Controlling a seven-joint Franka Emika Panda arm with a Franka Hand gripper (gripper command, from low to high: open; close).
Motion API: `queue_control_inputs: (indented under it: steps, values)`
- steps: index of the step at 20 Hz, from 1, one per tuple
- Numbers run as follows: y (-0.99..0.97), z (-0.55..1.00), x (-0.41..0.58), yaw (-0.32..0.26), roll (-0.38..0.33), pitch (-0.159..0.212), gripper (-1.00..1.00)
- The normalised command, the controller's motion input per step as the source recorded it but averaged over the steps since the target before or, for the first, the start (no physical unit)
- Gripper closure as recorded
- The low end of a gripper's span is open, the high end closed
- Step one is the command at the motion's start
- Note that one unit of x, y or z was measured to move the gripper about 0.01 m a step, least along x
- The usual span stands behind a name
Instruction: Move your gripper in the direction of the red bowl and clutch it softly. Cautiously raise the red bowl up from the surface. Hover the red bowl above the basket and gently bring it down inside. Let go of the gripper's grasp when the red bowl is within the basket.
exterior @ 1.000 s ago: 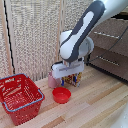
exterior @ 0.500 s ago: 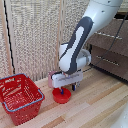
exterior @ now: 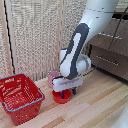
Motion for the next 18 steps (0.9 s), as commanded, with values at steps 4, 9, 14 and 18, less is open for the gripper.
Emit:
queue_control_inputs:
  steps: [4,9,14,18]
  values:
    - [0.00,-0.23,-0.006,0.007,-0.007,0.001,1.00]
    - [0.02,-0.09,-0.001,0.000,-0.019,0.004,1.00]
    - [0.11,0.00,-0.072,0.001,0.007,0.051,1.00]
    - [0.07,0.20,-0.029,0.013,0.085,0.164,1.00]
